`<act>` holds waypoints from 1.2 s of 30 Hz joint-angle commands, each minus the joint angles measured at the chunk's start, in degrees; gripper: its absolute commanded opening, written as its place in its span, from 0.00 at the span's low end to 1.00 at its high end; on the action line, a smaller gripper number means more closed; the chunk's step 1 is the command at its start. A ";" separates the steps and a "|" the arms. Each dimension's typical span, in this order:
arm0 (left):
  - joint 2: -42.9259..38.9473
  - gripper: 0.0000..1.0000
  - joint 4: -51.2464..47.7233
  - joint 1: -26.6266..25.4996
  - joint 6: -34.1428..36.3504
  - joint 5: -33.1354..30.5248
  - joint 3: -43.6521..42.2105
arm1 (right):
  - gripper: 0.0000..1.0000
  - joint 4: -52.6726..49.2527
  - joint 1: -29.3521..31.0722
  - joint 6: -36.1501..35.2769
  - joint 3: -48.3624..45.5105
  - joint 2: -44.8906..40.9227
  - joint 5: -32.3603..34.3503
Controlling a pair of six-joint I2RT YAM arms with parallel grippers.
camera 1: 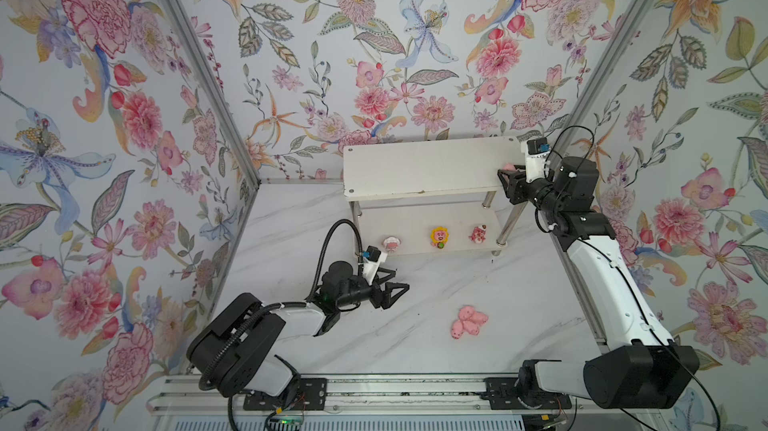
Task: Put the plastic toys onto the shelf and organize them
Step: 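Lower the pink pig onto the top tier and open the right gripper, then move the right gripper back down to the pigs on the table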
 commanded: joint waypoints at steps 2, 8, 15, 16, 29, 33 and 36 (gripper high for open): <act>-1.28 0.81 0.35 0.72 -0.11 -0.16 0.81 | 0.52 -0.89 -0.14 0.71 -1.05 -1.10 0.79; -2.56 0.82 -0.12 0.69 0.12 -0.59 0.22 | 0.64 -1.33 -0.16 2.27 0.79 -1.58 0.16; -3.88 0.85 -1.08 0.72 1.16 -1.30 -0.05 | 0.82 -5.68 -0.10 6.50 4.88 -5.21 5.65; -3.85 0.86 -1.10 0.72 1.19 -1.22 -0.05 | 0.83 -6.58 -0.17 7.00 5.29 -6.15 6.87; -2.27 0.84 -4.84 -0.95 4.39 -2.05 0.05 | 0.71 -25.74 16.28 15.96 -6.23 -23.37 25.19; -1.41 0.85 -6.71 -3.14 6.50 -4.74 -0.39 | 0.70 -29.39 28.23 22.50 -19.47 -28.39 28.78; 0.41 0.84 -7.05 -5.07 6.67 -5.59 -0.27 | 0.64 -29.94 32.84 28.68 -29.13 -30.40 27.32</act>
